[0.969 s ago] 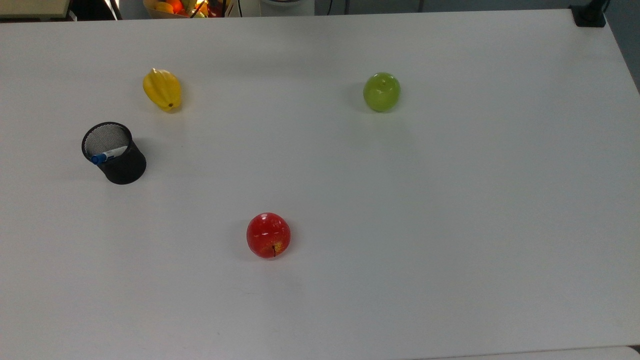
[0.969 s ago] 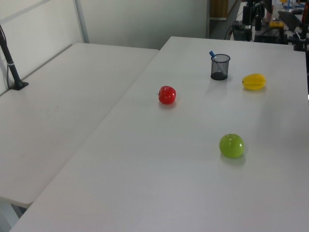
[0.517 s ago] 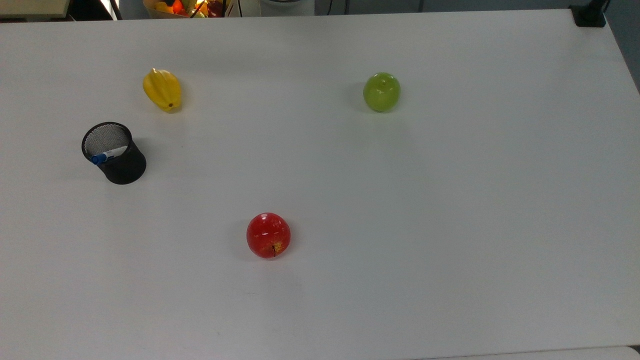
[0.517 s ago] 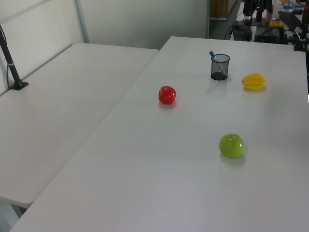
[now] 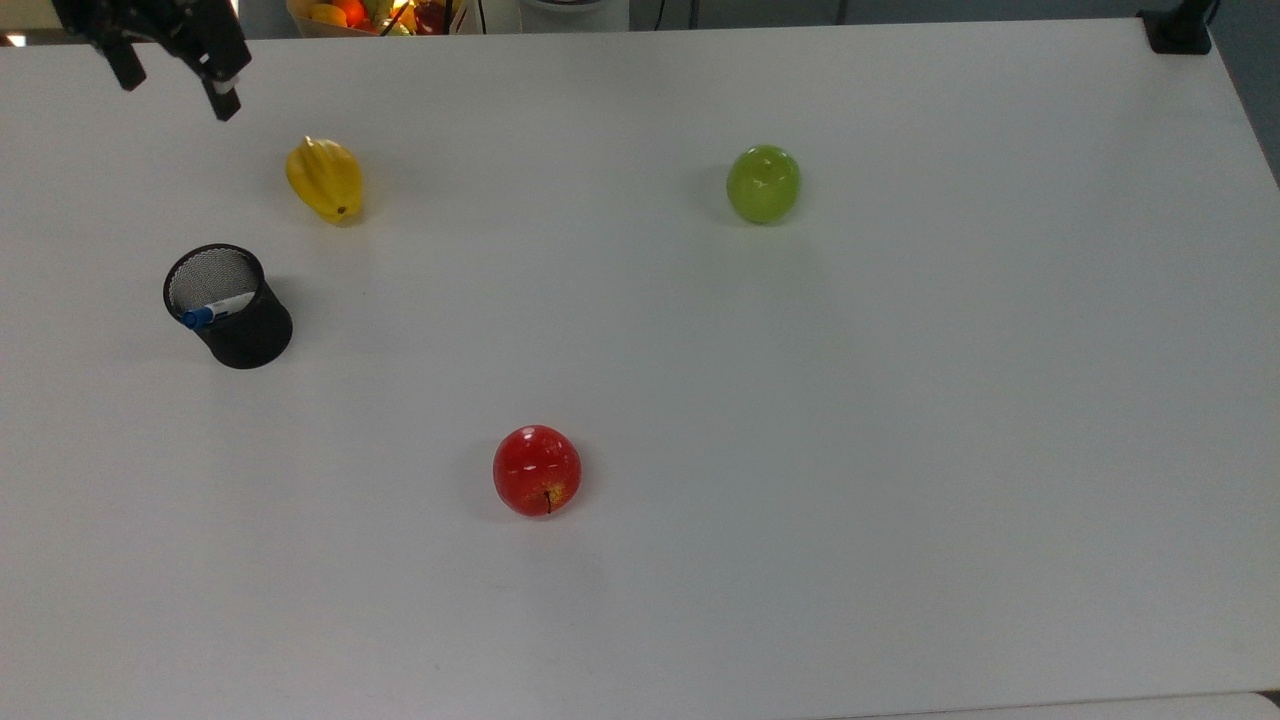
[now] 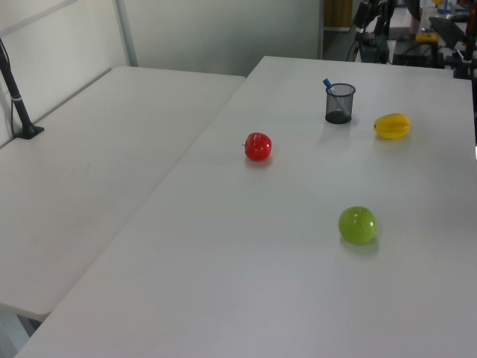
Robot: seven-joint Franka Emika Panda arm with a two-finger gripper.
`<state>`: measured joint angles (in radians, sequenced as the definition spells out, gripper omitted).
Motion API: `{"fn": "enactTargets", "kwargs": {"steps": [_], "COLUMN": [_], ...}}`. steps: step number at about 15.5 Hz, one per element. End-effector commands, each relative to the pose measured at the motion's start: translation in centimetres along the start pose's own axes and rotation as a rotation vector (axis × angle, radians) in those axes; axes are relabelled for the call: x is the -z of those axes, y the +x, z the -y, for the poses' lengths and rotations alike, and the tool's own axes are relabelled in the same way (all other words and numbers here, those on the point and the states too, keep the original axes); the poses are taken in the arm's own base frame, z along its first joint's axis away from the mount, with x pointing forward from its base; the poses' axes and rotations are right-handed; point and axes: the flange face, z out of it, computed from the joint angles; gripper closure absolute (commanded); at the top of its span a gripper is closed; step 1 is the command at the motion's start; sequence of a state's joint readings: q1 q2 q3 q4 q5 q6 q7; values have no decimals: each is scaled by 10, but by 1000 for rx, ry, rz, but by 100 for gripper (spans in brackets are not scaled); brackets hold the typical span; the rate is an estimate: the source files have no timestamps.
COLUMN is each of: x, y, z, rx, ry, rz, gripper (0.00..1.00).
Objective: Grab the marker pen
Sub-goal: 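Move the open gripper over the black mesh pen cup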
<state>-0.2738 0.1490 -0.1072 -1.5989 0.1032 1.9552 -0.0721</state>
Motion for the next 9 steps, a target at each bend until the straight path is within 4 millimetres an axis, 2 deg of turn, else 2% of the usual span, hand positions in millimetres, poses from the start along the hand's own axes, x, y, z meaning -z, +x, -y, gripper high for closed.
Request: {"fn": "enactTargets", "kwargs": {"steps": [1,4,9], "x": [-33,-69,-95], "y": [22,38,44], "z": [-10,-16,-4], "rx": [0,-6,18], "ry": [-15,-39,-44], "rz": [-88,-147,-162], "gripper": [0,0,0]}}
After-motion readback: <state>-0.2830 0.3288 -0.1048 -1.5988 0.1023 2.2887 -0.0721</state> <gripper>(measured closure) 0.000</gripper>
